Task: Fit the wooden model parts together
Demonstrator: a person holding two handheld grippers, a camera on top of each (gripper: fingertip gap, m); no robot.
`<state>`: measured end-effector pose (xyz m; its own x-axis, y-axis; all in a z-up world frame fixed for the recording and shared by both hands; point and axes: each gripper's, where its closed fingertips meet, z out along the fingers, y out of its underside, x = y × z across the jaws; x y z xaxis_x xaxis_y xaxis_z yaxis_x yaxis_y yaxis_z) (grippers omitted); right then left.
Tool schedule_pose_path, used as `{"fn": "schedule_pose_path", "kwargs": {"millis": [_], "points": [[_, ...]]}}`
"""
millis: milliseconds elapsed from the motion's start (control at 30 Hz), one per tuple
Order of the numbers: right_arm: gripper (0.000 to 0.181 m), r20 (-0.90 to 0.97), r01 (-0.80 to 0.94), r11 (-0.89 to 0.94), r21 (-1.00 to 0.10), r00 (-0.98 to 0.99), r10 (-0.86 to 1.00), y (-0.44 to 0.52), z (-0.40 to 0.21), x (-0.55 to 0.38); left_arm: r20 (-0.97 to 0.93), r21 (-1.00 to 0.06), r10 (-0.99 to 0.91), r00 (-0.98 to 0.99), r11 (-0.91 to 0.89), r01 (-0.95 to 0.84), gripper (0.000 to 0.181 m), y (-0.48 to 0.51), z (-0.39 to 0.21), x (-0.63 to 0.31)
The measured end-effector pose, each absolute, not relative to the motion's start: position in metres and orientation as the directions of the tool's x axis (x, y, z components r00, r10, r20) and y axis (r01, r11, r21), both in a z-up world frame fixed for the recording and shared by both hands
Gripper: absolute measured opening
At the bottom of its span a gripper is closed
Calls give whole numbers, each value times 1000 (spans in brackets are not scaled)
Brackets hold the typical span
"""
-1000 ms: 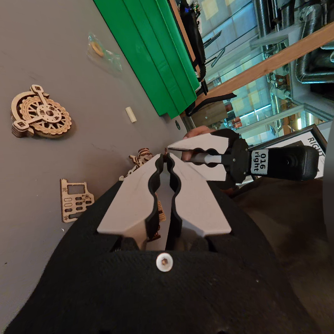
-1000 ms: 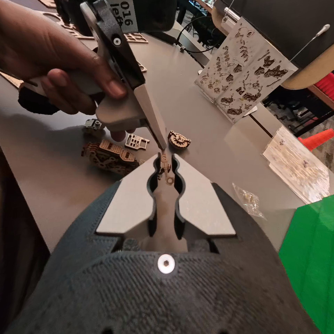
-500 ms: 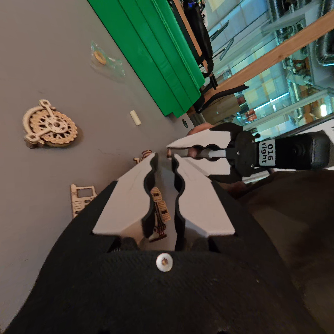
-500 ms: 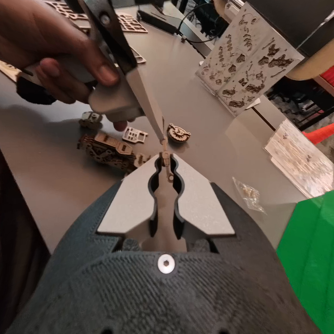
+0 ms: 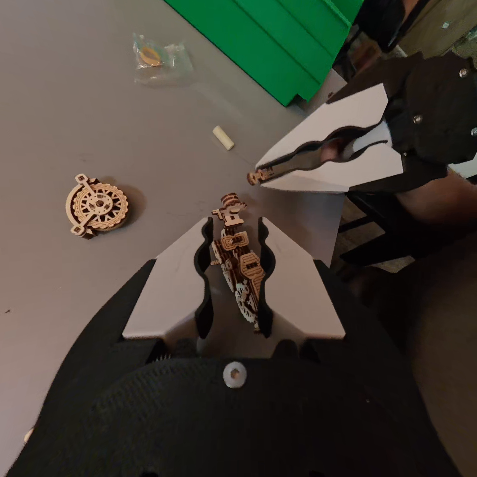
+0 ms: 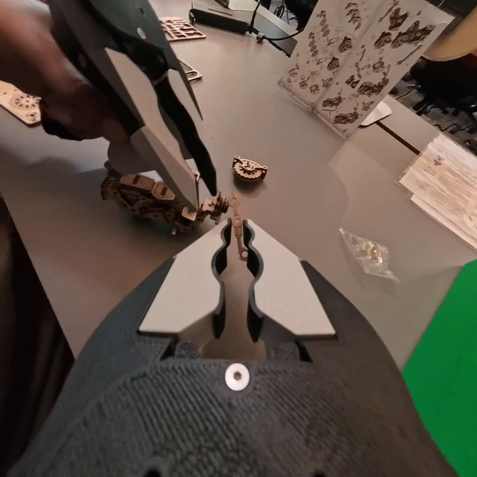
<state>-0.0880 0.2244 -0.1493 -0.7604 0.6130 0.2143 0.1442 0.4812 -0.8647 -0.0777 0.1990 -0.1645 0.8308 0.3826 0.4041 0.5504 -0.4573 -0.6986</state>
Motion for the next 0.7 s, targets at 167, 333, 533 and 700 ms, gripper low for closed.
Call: {"fn": "schedule_pose_path", "kwargs": {"millis": [167,333,533,700], "points": [[7,145,193,444,-875,-770,621,224,-154,-88,543,-609,354,761,-458,647,29,193,-168,-82],[7,107,225,427,-876,-772,627,223,-157,-89,624,-587,323,712,-408,699,31,187,-159,-90],[7,88,242,422,-874,-774,627,215,-160,-87,565,-584,364,741,-458,670,24,189,-177,-90],[7,78,268,427,-864,-765,639,207,-166,-87,624,-566,338,705,-426,706,23,187,-176,-89]]}}
